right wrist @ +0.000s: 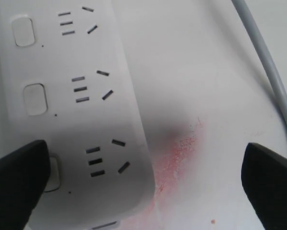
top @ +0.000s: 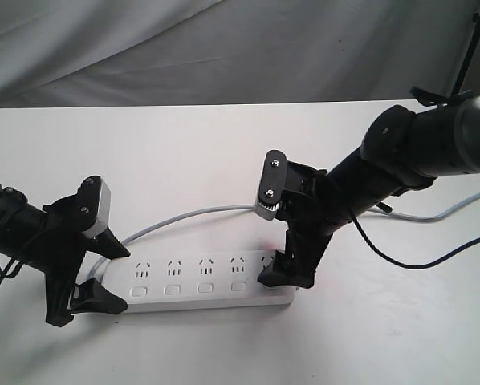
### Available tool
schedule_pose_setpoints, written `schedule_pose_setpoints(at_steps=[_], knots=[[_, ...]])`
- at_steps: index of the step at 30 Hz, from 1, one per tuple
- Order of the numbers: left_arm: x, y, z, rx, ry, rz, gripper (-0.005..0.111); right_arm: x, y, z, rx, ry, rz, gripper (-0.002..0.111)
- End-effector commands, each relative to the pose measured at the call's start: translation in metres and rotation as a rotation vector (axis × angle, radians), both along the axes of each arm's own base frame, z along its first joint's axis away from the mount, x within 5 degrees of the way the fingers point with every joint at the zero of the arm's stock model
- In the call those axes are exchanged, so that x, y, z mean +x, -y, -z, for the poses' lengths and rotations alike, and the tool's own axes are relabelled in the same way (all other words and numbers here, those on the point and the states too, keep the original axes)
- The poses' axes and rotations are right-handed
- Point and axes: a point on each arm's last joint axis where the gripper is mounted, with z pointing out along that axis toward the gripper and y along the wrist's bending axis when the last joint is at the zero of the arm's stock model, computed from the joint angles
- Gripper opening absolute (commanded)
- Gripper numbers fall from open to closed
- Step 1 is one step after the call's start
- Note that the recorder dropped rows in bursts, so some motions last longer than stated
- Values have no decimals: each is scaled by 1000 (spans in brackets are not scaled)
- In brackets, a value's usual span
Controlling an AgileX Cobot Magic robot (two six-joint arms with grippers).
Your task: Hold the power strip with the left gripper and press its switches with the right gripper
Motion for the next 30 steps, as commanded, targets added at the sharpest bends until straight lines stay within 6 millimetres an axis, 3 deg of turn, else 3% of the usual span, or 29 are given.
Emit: schedule_pose_setpoints(at_steps=[1,11,27,30], knots=[[1,1,-1,-3,4,-2,48,-3,5,15,-90,-10,-82,105],[1,1,-1,-3,4,-2,48,-3,6,15,-81,22,-38,105],[1,1,-1,-3,4,-2,48,-6,-3,-46,91,130,61,105],[1,1,-1,-3,4,-2,48,-7,-3,-47,102,129,64,105]])
